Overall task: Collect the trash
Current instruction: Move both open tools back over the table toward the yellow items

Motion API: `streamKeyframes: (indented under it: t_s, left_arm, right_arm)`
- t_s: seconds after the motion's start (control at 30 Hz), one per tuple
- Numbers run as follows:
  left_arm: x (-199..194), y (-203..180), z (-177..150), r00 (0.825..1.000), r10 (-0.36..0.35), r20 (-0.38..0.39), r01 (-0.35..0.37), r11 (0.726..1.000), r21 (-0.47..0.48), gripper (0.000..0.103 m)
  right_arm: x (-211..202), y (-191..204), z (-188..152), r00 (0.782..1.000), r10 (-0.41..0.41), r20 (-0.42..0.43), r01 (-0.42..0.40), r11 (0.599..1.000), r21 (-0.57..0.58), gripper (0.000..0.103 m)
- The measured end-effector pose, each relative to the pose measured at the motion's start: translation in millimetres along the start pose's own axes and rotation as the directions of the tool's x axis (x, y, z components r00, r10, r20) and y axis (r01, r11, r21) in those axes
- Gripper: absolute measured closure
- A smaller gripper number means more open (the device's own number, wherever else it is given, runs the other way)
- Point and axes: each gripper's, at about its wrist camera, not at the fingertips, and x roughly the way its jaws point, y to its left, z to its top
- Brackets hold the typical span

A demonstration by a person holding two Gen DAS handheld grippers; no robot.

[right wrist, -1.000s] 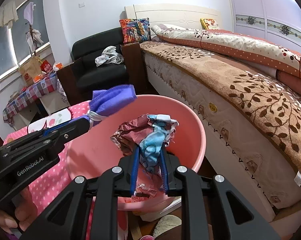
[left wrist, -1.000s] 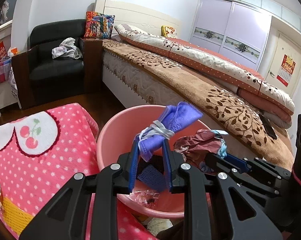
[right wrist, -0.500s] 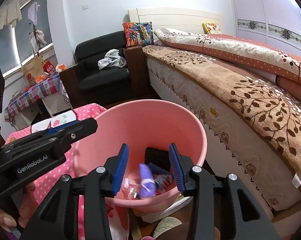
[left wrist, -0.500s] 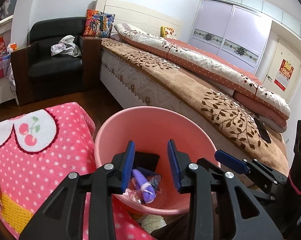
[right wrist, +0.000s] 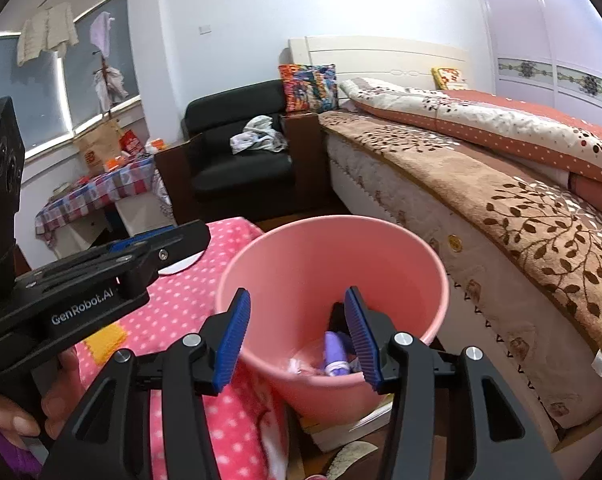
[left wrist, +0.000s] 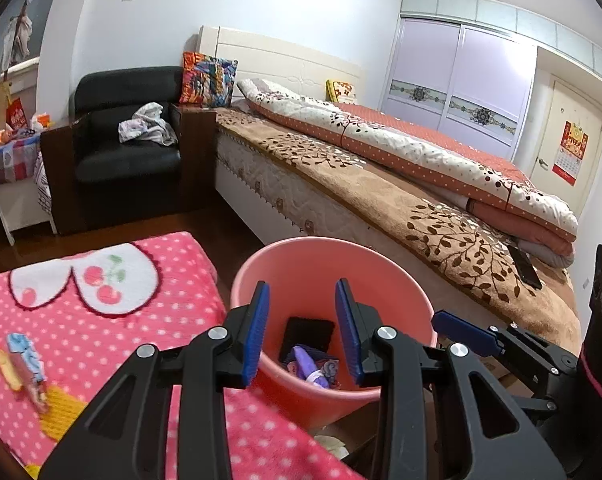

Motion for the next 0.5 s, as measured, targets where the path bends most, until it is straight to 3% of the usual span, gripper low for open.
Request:
streamKeyframes:
  t_s: [0.5]
  left_arm:
    - [-54.2,32.8,-24.4,0.994,0.096,-0.05,-0.097,0.995,-0.019,0.069]
  right_arm:
    - [-8.4,59.1,-19.1,0.991,0.122,-0.047,-0.126,0.988,-0.084,0.054]
